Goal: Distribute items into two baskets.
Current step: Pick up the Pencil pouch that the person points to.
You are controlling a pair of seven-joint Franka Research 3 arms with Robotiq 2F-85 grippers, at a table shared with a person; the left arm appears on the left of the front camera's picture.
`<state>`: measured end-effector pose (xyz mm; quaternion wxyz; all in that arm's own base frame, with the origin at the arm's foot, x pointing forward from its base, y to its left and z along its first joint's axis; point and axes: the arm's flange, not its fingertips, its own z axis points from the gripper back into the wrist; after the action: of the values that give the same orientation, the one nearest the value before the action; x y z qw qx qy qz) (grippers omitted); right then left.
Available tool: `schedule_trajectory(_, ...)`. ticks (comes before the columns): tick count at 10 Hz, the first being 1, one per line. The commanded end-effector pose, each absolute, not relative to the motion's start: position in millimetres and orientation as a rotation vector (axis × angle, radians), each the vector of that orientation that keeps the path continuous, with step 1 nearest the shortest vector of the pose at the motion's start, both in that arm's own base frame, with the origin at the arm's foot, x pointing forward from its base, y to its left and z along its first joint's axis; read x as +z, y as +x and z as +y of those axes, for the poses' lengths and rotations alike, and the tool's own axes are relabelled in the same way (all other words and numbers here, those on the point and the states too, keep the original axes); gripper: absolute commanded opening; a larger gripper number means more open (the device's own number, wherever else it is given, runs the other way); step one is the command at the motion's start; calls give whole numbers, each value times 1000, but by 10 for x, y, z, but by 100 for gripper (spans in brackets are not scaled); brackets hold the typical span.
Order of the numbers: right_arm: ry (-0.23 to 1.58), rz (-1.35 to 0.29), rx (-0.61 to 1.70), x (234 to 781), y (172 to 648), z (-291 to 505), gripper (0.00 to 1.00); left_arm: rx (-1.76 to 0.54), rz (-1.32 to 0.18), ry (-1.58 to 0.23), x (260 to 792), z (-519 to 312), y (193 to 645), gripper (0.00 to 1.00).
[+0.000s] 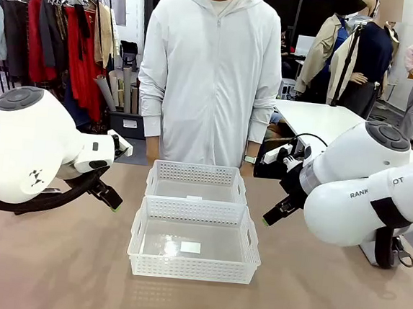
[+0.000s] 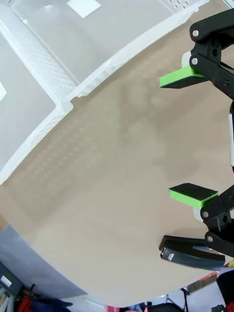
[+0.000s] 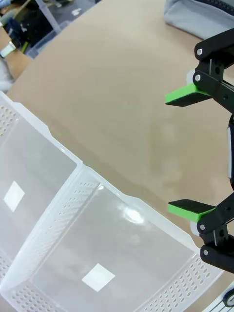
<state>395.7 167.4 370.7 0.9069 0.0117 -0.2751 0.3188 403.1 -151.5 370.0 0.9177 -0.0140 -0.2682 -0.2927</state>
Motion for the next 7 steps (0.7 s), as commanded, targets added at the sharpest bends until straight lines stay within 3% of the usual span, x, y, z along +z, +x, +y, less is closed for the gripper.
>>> schedule_trajectory(1,24,-568,658,3708,3957,1673,100,-602,-552,-29,3701,-1515,4031,100)
schedule_trajectory(7,24,-568,658,3707,3957,1674,100,-602,-552,-29,3700,-1515,4031,100)
